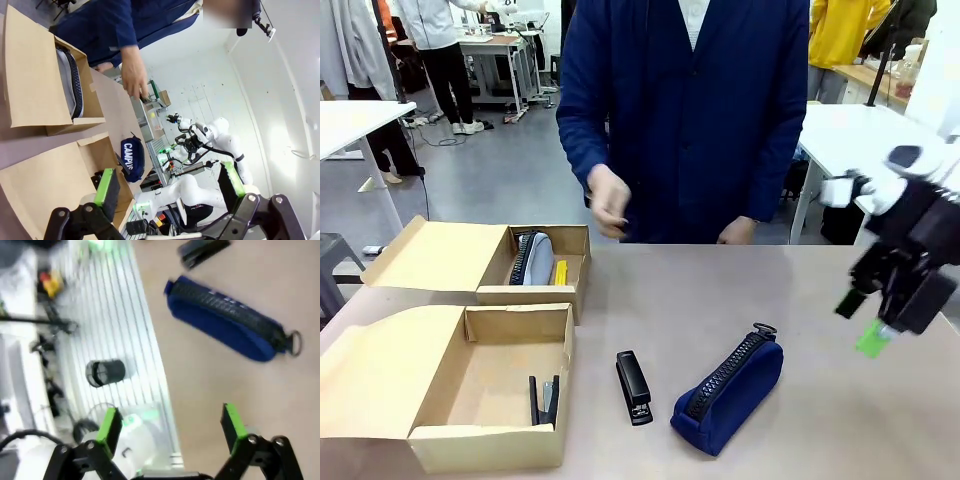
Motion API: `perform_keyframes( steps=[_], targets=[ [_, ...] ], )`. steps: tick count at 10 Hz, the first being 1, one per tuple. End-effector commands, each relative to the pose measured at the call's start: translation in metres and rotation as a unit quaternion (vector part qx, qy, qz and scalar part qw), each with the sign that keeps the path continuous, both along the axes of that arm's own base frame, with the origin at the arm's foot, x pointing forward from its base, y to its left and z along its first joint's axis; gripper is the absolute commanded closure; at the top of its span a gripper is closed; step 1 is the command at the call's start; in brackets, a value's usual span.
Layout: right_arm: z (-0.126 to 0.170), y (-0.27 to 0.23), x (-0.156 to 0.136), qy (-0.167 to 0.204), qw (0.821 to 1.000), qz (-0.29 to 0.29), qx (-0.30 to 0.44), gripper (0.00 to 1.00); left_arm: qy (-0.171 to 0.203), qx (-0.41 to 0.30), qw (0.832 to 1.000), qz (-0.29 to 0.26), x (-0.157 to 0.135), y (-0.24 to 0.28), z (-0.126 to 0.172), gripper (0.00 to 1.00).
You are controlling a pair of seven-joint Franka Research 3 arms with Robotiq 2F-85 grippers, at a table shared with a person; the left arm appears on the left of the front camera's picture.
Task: Place items inside the box.
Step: Pick up a Pencil pouch or Stapler and place it inside the Mailer Box closest to the robot.
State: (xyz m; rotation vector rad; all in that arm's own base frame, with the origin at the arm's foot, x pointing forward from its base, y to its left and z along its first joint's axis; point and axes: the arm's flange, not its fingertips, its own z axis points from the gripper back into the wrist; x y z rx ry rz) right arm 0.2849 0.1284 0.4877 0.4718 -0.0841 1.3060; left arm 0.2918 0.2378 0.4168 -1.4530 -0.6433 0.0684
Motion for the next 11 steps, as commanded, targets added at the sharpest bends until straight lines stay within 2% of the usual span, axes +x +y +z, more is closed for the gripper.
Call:
perform_keyframes(
  steps=[1, 2, 3, 4, 5, 6, 7, 9, 11],
  targets=[
    [-0.026, 0.055, 0.015, -0.162, 0.969, 0.186, -0.014, 0.0, -0.012, 0.0, 1.0, -0.003, -0.002, -0.001, 0.001, 0.0],
    [-0.03, 0.074, 0.017, -0.199, 0.944, 0.258, 0.044, 0.0, -0.012, 0.0, 1.0, -0.003, -0.002, -0.001, 0.001, 0.0],
    [-0.046, 0.096, 0.019, -0.21, 0.934, 0.286, 0.032, 0.0, -0.012, 0.0, 1.0, -0.003, -0.002, -0.001, 0.001, 0.0],
    [-0.063, 0.109, 0.018, -0.207, 0.927, 0.313, -0.002, 0.0, -0.012, 0.0, 1.0, -0.003, -0.002, -0.001, 0.001, 0.0],
    [-0.074, 0.117, 0.018, -0.215, 0.922, 0.322, -0.016, 0.0, -0.012, 0.0, 1.0, -0.003, -0.002, -0.001, 0.001, 0.0],
    [-0.085, 0.126, 0.018, -0.207, 0.914, 0.348, -0.016, 0.0, -0.012, 0.0, 1.0, -0.003, -0.002, -0.001, 0.001, 0.0],
    [-0.097, 0.136, 0.021, -0.204, 0.911, 0.356, -0.035, 0.0, -0.012, 0.0, 1.0, -0.003, -0.002, -0.001, 0.001, 0.0],
    [-0.122, 0.146, 0.032, -0.171, 0.916, 0.355, -0.075, 0.0, -0.012, 0.0, 1.0, -0.003, -0.002, -0.001, 0.001, 0.0],
    [-0.133, 0.145, 0.038, -0.147, 0.924, 0.343, -0.088, 0.0, -0.012, 0.0, 1.0, -0.003, -0.002, -0.001, 0.001, 0.0]
  ],
)
